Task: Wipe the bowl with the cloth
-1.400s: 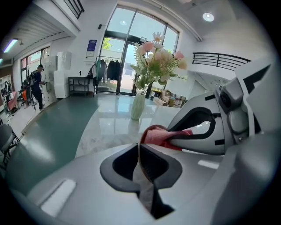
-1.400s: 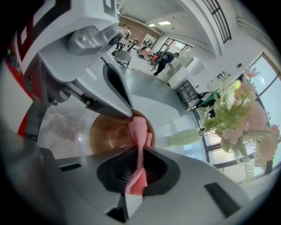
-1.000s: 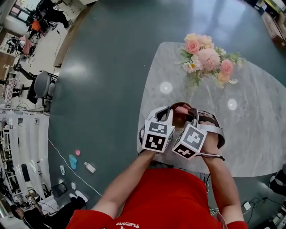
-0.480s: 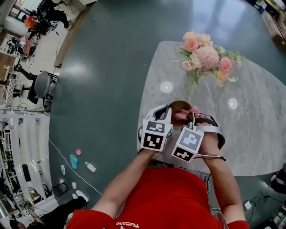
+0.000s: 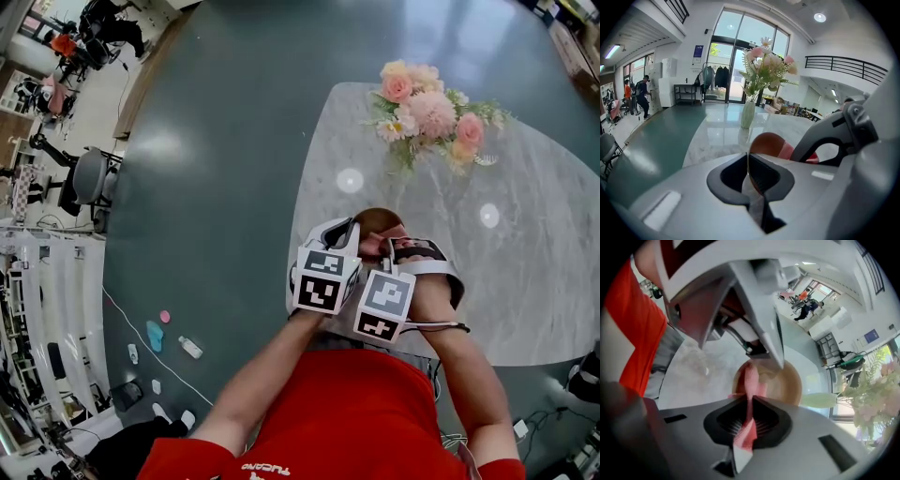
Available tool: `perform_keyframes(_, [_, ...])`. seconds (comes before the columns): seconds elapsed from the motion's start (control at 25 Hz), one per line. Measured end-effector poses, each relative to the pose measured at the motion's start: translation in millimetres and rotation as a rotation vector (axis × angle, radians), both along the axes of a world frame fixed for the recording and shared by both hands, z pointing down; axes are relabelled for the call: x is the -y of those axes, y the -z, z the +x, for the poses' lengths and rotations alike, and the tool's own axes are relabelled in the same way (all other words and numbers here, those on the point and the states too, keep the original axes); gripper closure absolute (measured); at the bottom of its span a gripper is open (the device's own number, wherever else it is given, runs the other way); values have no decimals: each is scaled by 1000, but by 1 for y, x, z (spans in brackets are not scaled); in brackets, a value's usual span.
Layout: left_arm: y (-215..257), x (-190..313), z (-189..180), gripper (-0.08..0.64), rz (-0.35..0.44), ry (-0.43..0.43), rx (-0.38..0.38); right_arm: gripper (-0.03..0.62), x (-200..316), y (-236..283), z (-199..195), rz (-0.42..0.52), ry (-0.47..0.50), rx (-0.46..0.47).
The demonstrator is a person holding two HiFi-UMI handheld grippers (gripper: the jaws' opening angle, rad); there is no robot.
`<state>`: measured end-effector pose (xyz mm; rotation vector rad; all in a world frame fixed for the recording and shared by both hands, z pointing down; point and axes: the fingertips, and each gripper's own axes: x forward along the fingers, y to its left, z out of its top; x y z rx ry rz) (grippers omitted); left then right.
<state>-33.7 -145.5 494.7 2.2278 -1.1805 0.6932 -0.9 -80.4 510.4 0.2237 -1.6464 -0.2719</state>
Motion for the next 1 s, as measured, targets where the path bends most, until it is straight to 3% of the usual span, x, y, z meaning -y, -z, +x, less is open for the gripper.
perform_keyframes(0.16, [3,0,1,539,2,5,-11,571,-5,-2,-2,-30,42,-8])
perform_keyframes(0.32, [4,0,3,539,4,7,-27,571,-12,-1,-24,-36,80,59])
perform_keyframes(0.48, [2,-5,1,540,-21,15,-42,571,4,1,-18,14,36,91])
perform_keyframes(0.76, [4,-6,-3,540,-44,32,-79,571,-1,11,-26,-88,16,266])
perform_keyframes(1.0, [4,-8,3,540,-59,8,-89,571,25,19,-25,-13,-79,350])
